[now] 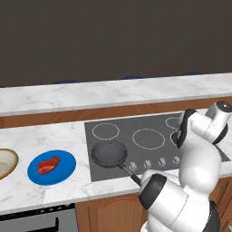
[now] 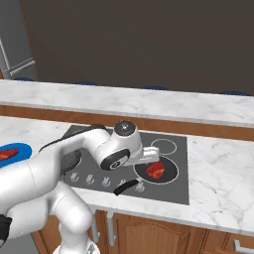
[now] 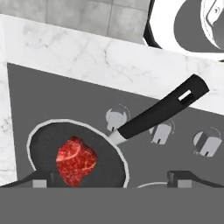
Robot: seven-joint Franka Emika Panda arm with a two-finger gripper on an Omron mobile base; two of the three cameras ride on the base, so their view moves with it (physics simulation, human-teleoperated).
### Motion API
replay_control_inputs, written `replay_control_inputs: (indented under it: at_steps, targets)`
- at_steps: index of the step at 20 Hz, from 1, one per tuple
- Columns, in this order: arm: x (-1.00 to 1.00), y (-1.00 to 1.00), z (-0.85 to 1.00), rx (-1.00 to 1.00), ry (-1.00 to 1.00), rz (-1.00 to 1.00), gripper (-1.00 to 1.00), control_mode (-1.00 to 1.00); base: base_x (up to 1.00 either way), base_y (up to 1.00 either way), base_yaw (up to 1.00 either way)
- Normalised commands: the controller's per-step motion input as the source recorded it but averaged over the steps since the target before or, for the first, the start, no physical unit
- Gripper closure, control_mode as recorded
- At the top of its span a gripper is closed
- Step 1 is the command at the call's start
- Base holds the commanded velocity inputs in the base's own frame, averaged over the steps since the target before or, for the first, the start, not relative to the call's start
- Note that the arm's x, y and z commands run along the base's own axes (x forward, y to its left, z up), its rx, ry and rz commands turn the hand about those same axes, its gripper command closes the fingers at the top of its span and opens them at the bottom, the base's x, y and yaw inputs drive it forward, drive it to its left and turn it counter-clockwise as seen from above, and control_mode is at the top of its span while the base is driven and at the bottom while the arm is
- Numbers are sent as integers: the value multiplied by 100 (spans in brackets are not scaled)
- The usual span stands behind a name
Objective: Place one of the steaks on the plate and the other in the bowl. Then place the bowl in the fridge.
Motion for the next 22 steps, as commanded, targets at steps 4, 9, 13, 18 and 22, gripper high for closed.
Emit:
replay_control_inputs:
  at_steps: [4, 9, 13, 18, 22]
  targets:
    - [30, 0, 0, 13, -10, -34, -100, -100, 0, 0, 0]
    - [24, 0, 0, 11, -10, -37, -100, -100, 0, 0, 0]
    - [23, 15, 0, 10, 0, -16, -100, -100, 0, 0, 0]
    - [27, 20, 0, 5, 2, -3, -100, -100, 0, 0, 0]
    - [34, 1, -1, 2, 13, 0, -100, -100, 0, 0, 0]
